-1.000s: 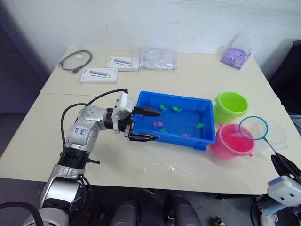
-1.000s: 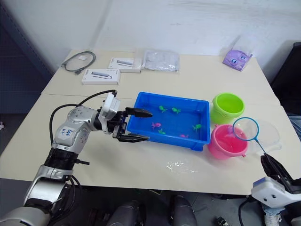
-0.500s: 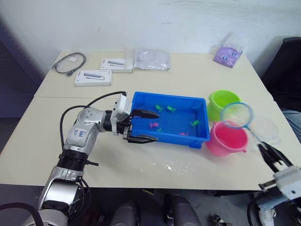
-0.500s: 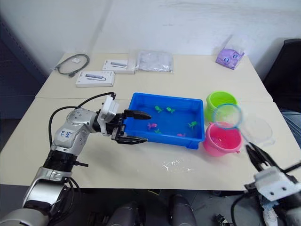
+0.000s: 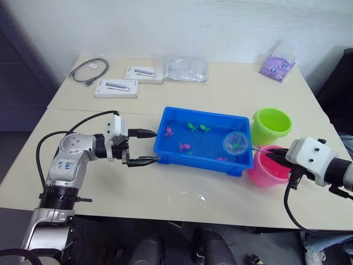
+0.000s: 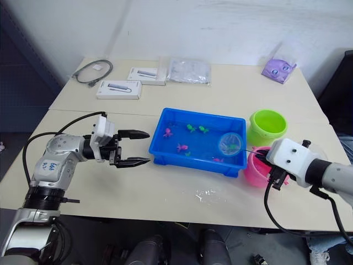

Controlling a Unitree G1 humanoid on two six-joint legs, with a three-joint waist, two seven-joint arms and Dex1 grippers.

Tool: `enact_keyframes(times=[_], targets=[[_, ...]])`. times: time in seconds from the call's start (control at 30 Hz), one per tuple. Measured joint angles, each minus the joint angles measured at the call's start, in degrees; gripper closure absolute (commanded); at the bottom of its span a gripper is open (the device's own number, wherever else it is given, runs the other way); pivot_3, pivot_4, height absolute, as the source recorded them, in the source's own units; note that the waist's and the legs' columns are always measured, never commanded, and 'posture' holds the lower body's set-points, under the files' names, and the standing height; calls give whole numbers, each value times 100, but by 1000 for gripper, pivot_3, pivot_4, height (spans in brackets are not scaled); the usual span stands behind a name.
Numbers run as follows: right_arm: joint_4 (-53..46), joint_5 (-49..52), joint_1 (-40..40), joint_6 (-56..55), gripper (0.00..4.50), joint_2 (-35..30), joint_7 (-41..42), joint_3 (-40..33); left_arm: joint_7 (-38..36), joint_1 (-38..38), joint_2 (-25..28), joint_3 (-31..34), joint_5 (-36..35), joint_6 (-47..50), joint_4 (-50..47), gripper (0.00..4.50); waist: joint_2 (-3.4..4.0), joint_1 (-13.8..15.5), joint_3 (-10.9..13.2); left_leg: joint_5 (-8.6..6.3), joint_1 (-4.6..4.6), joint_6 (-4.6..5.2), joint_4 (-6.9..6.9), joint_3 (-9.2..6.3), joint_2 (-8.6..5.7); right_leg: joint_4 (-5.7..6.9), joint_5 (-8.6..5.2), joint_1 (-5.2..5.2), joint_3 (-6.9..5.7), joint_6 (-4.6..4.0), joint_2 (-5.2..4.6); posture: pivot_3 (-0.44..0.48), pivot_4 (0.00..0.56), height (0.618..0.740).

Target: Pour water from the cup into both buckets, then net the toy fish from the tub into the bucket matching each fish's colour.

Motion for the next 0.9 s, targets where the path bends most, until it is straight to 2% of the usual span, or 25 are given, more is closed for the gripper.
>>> enact_keyframes(times=[0.13, 0.4, 0.63, 0.9], targets=[[576, -589, -1217, 109, 4500, -112, 487, 1026, 133, 75, 25, 3, -21, 111, -236, 36, 0, -16, 0, 1, 0, -3, -3, -3, 2, -1, -1, -2, -4, -1, 2, 0, 150, 740], [1168, -1385, -2715, 155, 4500, 95, 1439, 2374, 210, -60, -76, -16, -22, 119, -201, 36, 0, -25, 0, 1, -4, -5, -2, -1, 1, -2, 0, -4, -8, 0, 2, 0, 150, 740], [1331, -1934, -3409, 230, 4500, 223, 2123, 2947, 213, -61, -86, -11, -21, 93, -180, 36, 1, -10, 0, 0, -12, -8, 3, -4, 1, -11, 2, -4, -15, 3, 0, 0, 150, 740], [1962, -2812, -4265, -311, 4500, 558, 2320, 3263, 211, -62, -89, -12, -21, 97, -181, 36, 1, -48, 1, 2, -16, -12, 1, -3, 0, -9, 2, -11, -19, 4, 4, 0, 150, 740]])
